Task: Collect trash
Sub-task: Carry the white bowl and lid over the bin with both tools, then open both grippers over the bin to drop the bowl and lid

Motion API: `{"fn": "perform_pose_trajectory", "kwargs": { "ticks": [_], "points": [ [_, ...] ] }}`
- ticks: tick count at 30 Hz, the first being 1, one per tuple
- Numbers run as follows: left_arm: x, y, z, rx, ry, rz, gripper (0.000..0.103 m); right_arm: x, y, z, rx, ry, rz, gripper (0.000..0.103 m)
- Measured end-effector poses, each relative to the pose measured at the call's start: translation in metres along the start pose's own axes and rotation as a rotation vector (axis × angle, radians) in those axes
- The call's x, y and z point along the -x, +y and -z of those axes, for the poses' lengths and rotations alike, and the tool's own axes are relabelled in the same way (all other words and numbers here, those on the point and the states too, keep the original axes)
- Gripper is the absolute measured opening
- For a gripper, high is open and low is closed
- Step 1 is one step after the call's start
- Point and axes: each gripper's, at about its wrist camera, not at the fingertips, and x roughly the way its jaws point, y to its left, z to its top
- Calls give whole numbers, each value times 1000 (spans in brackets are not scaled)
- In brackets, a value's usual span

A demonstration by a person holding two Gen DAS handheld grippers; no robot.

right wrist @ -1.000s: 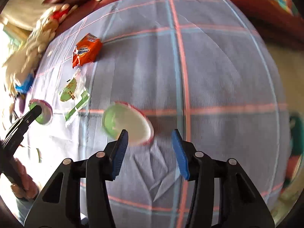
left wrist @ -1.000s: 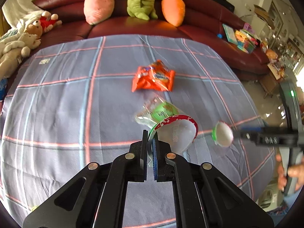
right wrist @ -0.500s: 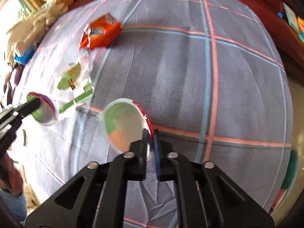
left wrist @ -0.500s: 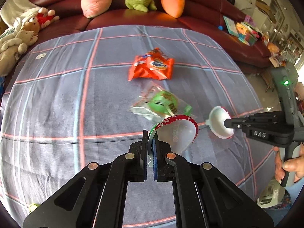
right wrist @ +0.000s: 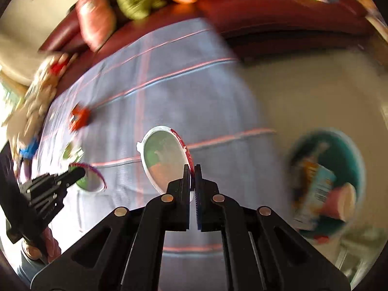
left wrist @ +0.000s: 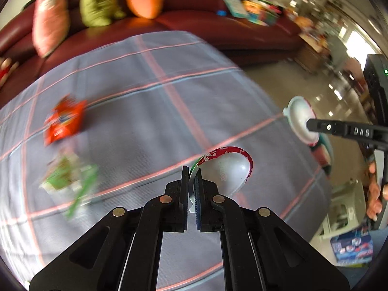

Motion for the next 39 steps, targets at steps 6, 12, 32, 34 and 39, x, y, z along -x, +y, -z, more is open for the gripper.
{"fn": "perform_pose_trajectory", "kwargs": {
  "ticks": [6,12,32,34,39],
  "points": [
    [-28,-88,-19,-135,26,74,5,48,-111,23,-168,-57,105,3],
    [-56,-165,-28,-241,64,125,5,60,-181,44,-268,-47,168,4],
    [-125,-265,-34,-367,186,142,25,66,-245,69,-367,-16,169,4],
    [-123,-265,-35,-365,171,132,42,65,-245,68,-365,-14,170,4],
    [-115,-260,-37,-355,149,136,53,62,-242,64,-357,-9,169,4]
  ]
}}
